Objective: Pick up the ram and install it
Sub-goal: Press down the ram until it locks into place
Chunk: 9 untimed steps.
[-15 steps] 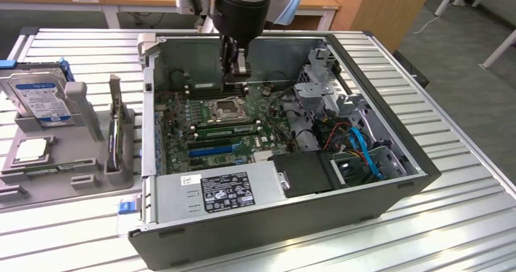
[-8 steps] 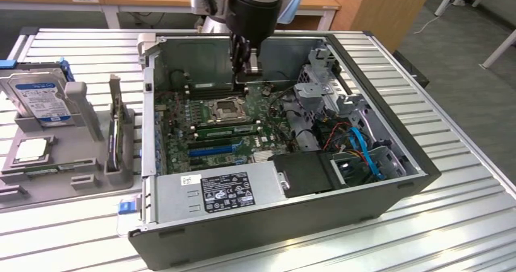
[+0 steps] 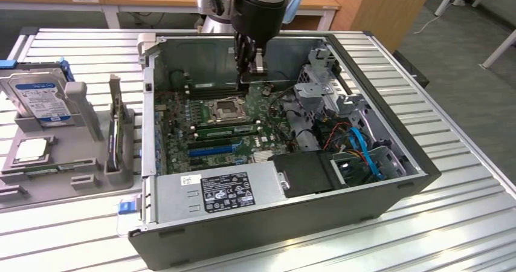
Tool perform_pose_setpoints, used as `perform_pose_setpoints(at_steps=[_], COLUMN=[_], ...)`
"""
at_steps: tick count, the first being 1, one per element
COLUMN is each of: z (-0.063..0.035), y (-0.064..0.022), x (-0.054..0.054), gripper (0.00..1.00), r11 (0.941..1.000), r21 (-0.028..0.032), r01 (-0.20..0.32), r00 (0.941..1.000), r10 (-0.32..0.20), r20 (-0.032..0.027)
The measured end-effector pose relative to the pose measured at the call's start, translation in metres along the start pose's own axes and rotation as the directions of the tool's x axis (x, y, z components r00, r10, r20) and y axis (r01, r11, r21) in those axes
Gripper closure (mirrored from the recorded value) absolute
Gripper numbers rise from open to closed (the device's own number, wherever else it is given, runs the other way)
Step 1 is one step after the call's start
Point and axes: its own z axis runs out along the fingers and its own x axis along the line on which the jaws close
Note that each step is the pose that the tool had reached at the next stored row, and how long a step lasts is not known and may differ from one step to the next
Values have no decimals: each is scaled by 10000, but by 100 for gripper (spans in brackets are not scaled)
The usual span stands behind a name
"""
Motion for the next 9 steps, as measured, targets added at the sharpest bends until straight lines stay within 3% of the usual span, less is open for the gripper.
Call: perform_pose_setpoints(at_steps=[9], z=[-3], y=[-51], x=[0], gripper=[90], r11=[10000], r21=[-31], r01=[-1], r00=[10000], r10=[1], r20=[0])
